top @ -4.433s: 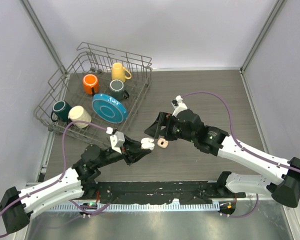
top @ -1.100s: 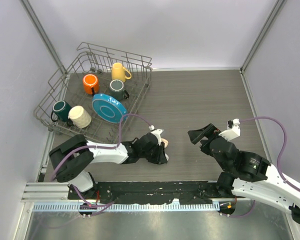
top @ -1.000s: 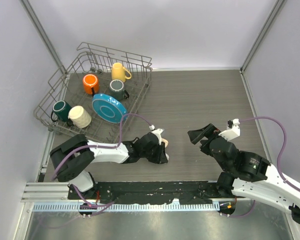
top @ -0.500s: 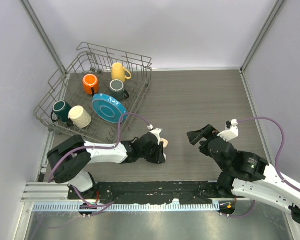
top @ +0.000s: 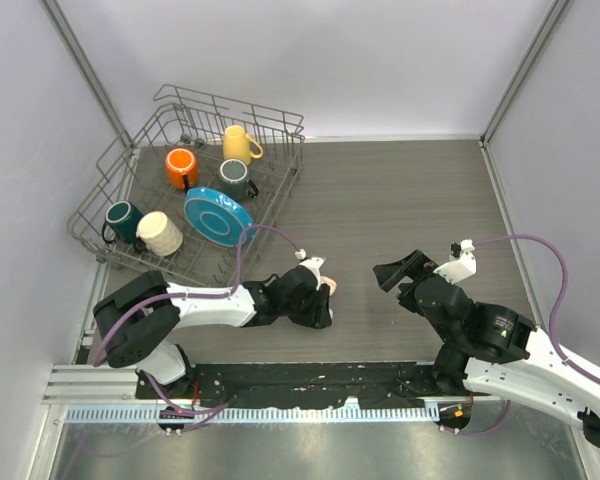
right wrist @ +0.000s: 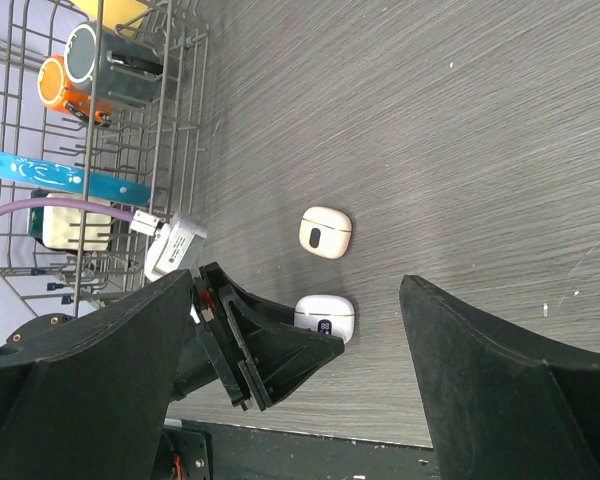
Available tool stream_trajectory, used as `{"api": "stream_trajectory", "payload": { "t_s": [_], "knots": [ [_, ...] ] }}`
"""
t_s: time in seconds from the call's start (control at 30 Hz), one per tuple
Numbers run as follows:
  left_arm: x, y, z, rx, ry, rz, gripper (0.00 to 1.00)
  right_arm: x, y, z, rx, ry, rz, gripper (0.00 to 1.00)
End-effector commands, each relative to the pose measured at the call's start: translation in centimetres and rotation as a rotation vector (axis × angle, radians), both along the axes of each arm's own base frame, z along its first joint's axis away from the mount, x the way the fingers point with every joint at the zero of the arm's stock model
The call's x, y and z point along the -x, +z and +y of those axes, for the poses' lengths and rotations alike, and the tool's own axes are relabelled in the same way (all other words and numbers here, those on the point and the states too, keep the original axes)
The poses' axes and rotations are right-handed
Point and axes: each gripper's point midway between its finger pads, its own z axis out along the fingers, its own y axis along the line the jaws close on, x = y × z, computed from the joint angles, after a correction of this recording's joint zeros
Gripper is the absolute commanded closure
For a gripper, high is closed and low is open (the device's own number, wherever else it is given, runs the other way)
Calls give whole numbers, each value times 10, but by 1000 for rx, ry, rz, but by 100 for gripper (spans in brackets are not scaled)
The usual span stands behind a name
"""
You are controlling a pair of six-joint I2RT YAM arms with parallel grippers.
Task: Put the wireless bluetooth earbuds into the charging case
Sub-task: Place the charging case at the center of the board.
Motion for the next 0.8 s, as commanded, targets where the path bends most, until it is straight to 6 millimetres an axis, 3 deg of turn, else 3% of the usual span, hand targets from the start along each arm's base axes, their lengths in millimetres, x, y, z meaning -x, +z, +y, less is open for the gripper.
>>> {"api": "stream_trajectory", "payload": {
  "t_s": [0.0,0.53,0.77],
  "knots": [
    [-6,3,6,-37,16,-36,48,-3,6,1,-36,-22,-19,10],
    [-11,21,13,-60,31,-89,38,-3,6,1,-36,-21,-17,10],
    [-17,51,15,-33,60,-154,36,-2,5,2,-39,-15,-14,10]
  ]
}}
